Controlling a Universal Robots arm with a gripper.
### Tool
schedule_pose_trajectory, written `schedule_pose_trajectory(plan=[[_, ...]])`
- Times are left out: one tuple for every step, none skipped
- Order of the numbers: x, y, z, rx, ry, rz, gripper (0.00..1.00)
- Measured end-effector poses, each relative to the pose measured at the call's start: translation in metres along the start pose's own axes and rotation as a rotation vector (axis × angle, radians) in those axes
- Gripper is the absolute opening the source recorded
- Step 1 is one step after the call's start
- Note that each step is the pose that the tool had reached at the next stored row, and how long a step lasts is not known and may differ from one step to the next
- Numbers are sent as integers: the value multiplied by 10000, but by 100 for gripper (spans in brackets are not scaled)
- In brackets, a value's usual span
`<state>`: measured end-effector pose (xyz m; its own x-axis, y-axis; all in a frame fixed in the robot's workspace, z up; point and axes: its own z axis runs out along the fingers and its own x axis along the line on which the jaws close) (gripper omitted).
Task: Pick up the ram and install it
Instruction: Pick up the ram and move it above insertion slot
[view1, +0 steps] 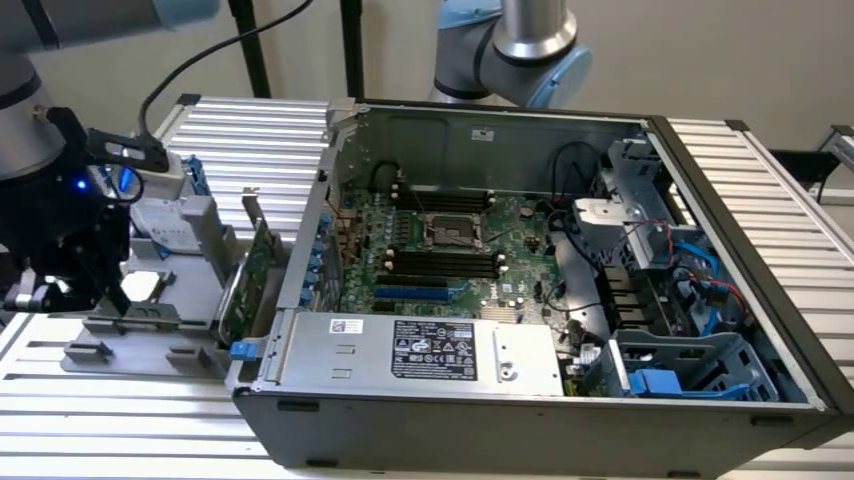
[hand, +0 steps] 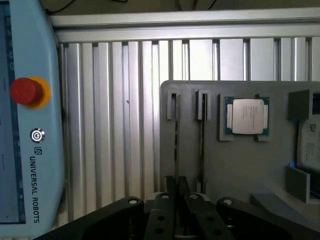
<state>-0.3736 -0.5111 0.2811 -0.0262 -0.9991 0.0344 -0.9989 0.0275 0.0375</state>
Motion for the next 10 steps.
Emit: schedule_pose_trajectory(plan=[[1,-14,-45,0,0,-10,14],[2,-28,-91,1,0,-21,14],[3,-44,-139,1,1,-33,14],[5,-60,-185,1,2,-46,14],[6,-77,-231,2,0,-59,14],[7,-93,-276,3,-1,-72,14],[8,-109,-322,2,-1,-85,14],[9,-126,-367,4,-4,-99,14],[10,-143,-414,4,-4,-113,14],[11,-159,-460,4,-4,-127,14]])
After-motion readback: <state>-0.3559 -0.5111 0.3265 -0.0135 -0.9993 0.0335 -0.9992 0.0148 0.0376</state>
